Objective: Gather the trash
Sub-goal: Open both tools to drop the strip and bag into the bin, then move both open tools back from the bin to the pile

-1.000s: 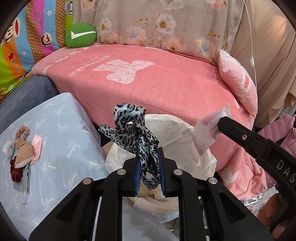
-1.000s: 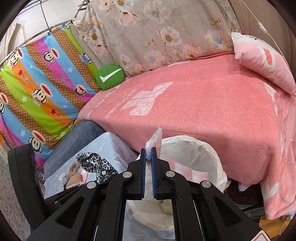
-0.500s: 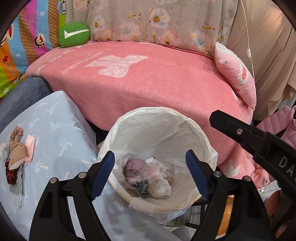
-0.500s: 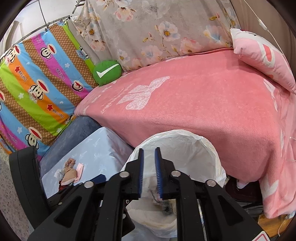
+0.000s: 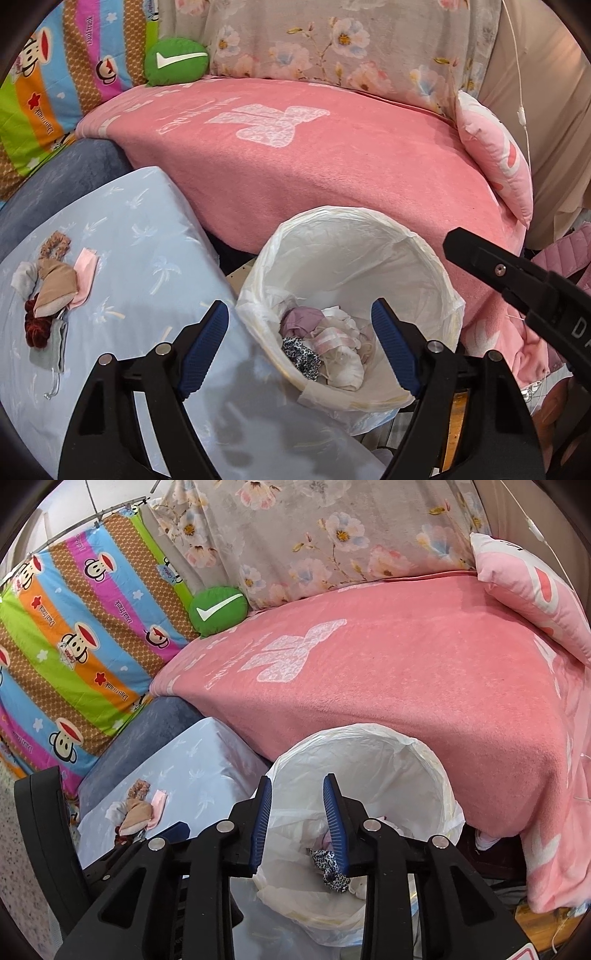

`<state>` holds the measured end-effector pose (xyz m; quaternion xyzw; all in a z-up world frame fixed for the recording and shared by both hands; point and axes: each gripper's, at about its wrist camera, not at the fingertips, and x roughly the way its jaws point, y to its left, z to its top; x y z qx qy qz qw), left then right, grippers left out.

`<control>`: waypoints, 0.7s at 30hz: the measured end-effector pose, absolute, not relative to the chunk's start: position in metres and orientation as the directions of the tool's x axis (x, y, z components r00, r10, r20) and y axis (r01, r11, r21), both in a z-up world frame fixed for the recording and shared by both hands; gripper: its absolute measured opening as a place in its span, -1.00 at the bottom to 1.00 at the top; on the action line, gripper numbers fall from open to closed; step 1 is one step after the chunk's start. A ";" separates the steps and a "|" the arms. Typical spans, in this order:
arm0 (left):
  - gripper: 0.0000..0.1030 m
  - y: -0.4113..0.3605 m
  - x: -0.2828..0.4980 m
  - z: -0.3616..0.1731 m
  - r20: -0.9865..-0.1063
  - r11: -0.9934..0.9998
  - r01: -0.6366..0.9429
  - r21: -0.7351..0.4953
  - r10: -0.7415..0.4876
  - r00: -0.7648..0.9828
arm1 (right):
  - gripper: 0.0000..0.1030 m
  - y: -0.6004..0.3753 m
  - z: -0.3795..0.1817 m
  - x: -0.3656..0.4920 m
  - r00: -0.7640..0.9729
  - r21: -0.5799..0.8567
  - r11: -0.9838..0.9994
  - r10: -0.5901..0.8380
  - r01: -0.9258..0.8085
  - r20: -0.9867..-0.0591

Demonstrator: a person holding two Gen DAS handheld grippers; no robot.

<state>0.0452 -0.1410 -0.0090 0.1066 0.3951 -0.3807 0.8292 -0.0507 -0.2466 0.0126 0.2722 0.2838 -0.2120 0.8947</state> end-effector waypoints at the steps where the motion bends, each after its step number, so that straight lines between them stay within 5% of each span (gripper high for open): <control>1: 0.48 -0.138 0.046 -0.009 -0.736 0.691 0.712 -0.125 -0.546 0.400 | -0.43 -0.245 0.012 -0.050 0.748 0.366 0.764 -0.222 0.532 -0.625; 21: 0.48 -0.058 0.077 -0.015 -0.741 0.822 0.553 -0.137 -0.456 0.494 | -0.30 -0.185 0.002 -0.009 0.729 0.309 0.840 -0.141 0.446 -0.670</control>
